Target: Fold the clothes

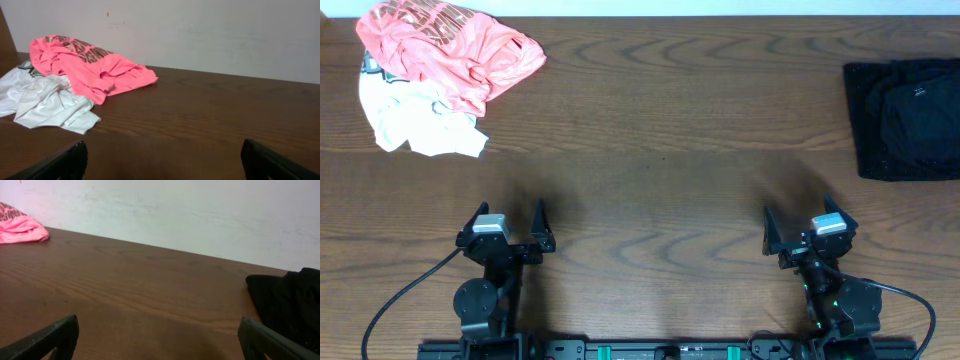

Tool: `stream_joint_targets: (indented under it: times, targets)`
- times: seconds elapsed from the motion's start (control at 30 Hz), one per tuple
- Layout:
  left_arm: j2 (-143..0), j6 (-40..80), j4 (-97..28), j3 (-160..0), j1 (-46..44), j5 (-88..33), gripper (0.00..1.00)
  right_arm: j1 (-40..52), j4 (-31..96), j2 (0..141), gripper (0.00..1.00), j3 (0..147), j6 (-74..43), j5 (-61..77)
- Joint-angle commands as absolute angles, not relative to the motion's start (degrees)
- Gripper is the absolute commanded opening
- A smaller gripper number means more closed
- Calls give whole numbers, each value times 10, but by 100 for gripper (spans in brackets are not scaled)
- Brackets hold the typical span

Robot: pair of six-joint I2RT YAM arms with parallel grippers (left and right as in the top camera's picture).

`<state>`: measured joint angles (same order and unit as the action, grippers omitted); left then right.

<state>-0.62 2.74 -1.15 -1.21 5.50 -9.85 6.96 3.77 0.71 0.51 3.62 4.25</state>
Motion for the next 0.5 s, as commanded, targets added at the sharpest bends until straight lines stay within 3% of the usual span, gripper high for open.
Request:
stream_joint_targets:
  times: [0.0,0.47]
  targets:
    - [-3,24,-32,-2,53,-102,98,63,39,3,99,3,44,45]
    - [-3,24,-32,-3,53,-102,98,63,39,3,99,3,44,45]
